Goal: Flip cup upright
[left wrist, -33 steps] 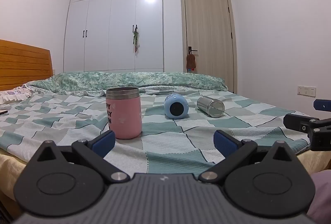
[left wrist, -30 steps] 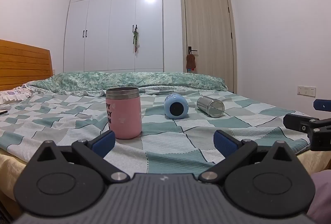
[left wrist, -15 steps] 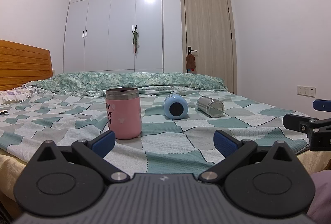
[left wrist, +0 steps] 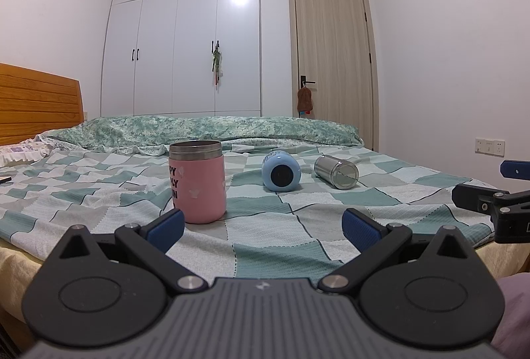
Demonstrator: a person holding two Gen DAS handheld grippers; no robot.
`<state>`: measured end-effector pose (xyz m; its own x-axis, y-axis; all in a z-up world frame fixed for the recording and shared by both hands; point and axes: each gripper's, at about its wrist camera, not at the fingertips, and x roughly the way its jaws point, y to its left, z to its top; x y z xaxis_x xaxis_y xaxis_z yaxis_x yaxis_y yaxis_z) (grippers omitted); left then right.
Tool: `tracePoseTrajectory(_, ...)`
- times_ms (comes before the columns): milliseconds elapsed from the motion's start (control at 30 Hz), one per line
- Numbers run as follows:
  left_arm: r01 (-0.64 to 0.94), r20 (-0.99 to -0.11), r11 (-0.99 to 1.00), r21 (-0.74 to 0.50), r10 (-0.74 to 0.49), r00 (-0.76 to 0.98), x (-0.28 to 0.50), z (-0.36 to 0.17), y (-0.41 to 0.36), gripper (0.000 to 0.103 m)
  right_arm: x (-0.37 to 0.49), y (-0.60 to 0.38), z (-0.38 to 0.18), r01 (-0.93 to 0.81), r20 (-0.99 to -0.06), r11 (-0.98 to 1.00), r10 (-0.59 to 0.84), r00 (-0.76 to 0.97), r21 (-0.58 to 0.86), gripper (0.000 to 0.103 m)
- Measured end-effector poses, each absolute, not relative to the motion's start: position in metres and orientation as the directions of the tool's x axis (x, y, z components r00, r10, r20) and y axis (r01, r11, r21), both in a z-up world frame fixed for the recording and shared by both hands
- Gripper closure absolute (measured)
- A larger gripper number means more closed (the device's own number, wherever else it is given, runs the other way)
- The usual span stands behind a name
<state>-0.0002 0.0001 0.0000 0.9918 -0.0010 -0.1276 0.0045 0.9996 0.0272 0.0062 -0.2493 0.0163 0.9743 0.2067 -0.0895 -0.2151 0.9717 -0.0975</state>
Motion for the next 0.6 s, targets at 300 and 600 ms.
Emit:
tracePoseTrajectory(300,0.006,-0.126,1.0,0.027,-0.002,0.992,-0.0008,0.0001,0.0,0.0,0.0059,-0.2491,0.0164,-0.215,-0.09,0.972,0.207,0.974,-0.098,0.0)
tracePoseTrajectory(600,0.007,-0.125,1.0,0.026,-0.004,0.992,-0.0016,0.0018,-0.0021,0.0,0.0058,-0.2485,0.0163,-0.215,-0.09,0.972,0.206,0.974,-0.099,0.0)
